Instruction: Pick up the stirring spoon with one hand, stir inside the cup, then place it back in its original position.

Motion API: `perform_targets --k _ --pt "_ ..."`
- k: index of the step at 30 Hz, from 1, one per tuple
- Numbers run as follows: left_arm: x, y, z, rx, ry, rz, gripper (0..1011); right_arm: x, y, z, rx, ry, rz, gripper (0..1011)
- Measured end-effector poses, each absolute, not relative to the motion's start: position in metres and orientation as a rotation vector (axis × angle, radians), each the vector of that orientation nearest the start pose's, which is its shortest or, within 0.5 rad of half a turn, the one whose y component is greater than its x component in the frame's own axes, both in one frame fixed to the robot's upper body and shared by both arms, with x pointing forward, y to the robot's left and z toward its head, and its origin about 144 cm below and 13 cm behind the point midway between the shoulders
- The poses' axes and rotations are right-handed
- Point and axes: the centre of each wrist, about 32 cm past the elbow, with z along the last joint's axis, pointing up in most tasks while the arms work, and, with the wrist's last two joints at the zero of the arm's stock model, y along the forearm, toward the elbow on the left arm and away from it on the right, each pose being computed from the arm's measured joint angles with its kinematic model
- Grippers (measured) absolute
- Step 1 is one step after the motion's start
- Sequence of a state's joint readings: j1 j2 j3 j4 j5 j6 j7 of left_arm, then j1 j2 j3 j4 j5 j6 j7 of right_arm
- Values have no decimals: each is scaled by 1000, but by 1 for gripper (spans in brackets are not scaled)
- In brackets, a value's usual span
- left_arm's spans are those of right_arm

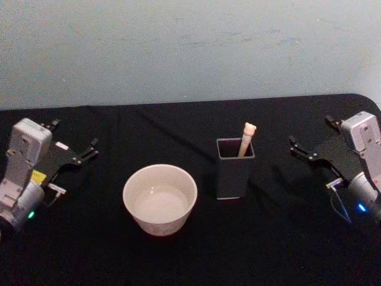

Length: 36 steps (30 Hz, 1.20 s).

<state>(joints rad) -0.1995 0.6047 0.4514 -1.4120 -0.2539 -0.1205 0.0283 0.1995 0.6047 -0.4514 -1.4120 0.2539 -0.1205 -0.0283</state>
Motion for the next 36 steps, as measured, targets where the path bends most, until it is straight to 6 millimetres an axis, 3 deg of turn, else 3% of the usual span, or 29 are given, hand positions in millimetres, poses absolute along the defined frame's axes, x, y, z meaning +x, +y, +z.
perform_targets --k 22,36 --pt "489 310 1140 305 -285 1248 1001 490 -309 1141 -297 -281 -1252 1002" --pt "489 310 1140 305 -285 1248 1001 476 -326 1173 -167 -84 -1114 1002"
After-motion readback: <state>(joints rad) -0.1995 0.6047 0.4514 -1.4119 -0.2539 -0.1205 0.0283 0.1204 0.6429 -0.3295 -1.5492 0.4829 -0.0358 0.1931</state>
